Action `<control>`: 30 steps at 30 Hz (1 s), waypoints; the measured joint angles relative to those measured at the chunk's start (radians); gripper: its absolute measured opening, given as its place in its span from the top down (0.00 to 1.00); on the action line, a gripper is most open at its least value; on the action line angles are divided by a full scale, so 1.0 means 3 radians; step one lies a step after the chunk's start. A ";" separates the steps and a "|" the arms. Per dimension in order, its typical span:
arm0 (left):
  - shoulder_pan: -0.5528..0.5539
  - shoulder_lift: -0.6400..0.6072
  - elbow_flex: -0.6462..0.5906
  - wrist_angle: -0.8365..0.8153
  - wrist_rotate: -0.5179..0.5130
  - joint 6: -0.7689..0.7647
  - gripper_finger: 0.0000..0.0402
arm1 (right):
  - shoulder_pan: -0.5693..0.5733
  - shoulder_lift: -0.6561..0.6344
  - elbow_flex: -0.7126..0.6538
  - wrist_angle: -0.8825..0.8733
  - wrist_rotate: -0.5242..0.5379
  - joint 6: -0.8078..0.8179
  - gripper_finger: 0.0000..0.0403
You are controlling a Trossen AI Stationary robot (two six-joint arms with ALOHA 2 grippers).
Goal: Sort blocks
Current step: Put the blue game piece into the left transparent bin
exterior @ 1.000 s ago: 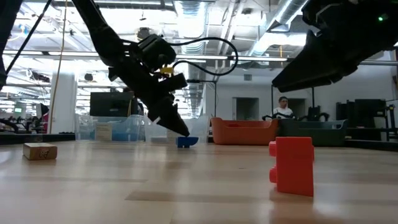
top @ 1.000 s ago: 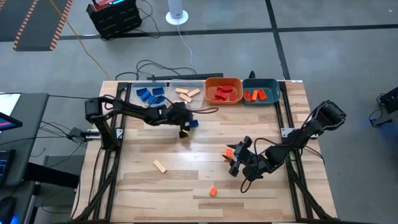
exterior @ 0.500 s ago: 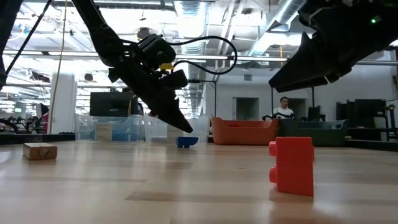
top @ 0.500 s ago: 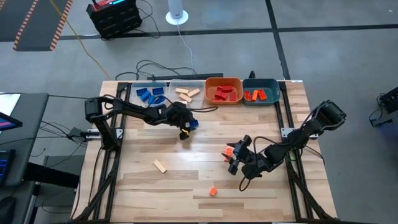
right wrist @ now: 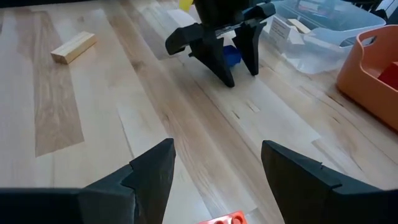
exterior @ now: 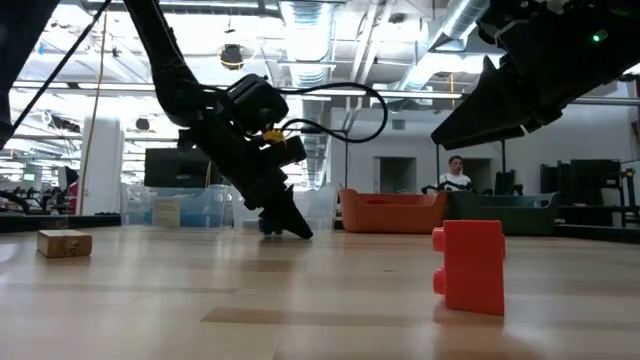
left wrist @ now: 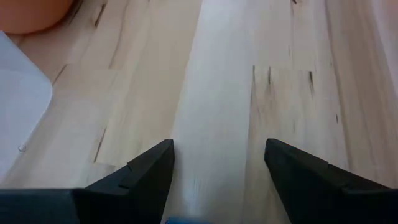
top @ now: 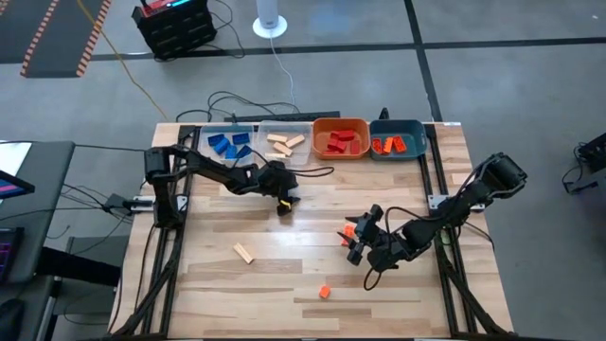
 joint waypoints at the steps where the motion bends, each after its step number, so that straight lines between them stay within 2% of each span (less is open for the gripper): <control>1: -0.0004 0.0001 0.0000 0.0002 -0.0005 0.0000 0.38 | 0.0000 0.0000 0.0000 0.0001 0.0000 0.0000 0.33; 6: -0.0006 -0.0001 0.0004 -0.0104 -0.0023 0.0063 0.40 | 0.0001 0.0000 0.0000 0.0001 -0.0007 0.0009 0.33; 19: -0.0007 -0.0429 -0.0013 -0.0798 -0.0023 0.0532 0.51 | 0.0004 0.0000 0.0000 0.0028 -0.0046 0.0015 0.33; 30: -0.0040 -0.0546 -0.0011 -0.0897 0.0003 0.0587 0.51 | 0.0004 0.0000 0.0000 0.0017 -0.0076 0.0039 0.33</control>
